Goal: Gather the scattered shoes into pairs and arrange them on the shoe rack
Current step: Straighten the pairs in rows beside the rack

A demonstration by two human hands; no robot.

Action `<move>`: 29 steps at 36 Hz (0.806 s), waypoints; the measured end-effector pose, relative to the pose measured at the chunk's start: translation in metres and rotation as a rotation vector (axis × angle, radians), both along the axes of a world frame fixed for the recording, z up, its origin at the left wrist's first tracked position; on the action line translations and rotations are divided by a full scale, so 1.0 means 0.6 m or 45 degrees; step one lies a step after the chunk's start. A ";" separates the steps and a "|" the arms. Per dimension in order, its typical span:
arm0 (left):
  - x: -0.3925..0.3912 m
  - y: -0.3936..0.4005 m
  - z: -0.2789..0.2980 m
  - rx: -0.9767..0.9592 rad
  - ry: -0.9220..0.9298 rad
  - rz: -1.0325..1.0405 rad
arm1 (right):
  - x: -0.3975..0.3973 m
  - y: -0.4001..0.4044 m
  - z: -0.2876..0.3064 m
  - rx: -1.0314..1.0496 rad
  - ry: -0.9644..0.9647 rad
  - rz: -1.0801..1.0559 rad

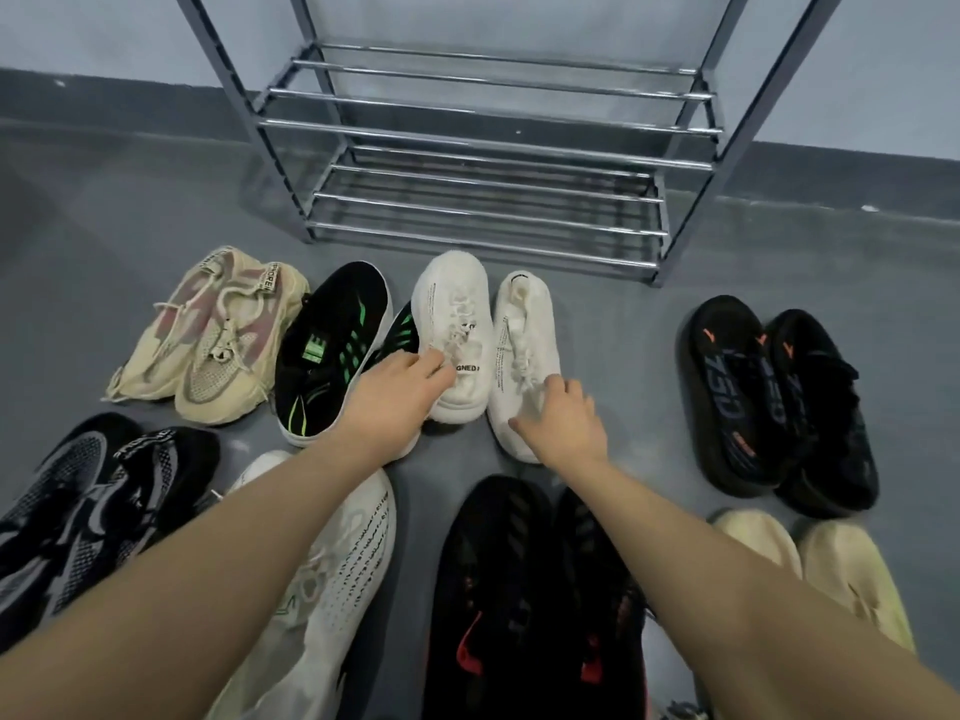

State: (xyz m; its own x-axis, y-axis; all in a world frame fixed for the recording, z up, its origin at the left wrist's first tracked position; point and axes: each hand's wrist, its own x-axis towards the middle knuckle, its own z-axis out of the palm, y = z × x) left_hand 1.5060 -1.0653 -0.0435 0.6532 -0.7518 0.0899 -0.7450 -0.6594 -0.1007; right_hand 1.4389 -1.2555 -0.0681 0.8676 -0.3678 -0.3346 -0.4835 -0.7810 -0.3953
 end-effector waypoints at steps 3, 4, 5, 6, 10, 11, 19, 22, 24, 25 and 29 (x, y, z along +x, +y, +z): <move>0.011 0.016 -0.021 -0.020 -0.022 0.000 | 0.010 0.006 -0.020 -0.122 -0.006 -0.034; 0.011 0.017 -0.026 -0.022 -0.012 0.013 | 0.012 0.007 -0.027 -0.153 -0.020 -0.059; 0.009 0.017 -0.032 -0.026 -0.002 0.038 | 0.014 0.008 -0.032 -0.167 -0.029 -0.096; 0.006 0.014 -0.038 -0.025 0.007 0.081 | 0.015 0.009 -0.038 -0.171 -0.034 -0.130; -0.005 -0.006 -0.058 -0.028 0.065 0.197 | 0.014 0.007 -0.050 -0.192 -0.060 -0.156; -0.008 -0.015 -0.058 0.015 0.124 0.211 | 0.015 0.006 -0.049 -0.164 -0.065 -0.172; -0.027 -0.066 -0.037 0.330 0.313 0.412 | 0.015 -0.014 -0.029 -0.112 -0.028 -0.183; -0.023 -0.066 -0.030 0.288 0.345 0.391 | 0.002 -0.049 -0.017 -0.161 -0.050 -0.198; -0.022 -0.067 -0.026 0.190 0.316 0.338 | -0.008 -0.072 -0.007 -0.212 -0.066 -0.185; -0.021 -0.066 -0.026 0.139 0.305 0.308 | -0.013 -0.079 -0.004 -0.229 -0.063 -0.167; -0.021 -0.071 -0.022 -0.029 0.245 0.206 | -0.026 -0.109 0.013 -0.314 -0.063 -0.188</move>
State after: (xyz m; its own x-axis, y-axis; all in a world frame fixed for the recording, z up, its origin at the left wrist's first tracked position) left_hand 1.4933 -1.1082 -0.0564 0.7715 -0.6354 -0.0320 -0.6338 -0.7720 0.0487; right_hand 1.4233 -1.3207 -0.0605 0.8119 -0.5561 -0.1776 -0.5837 -0.7793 -0.2281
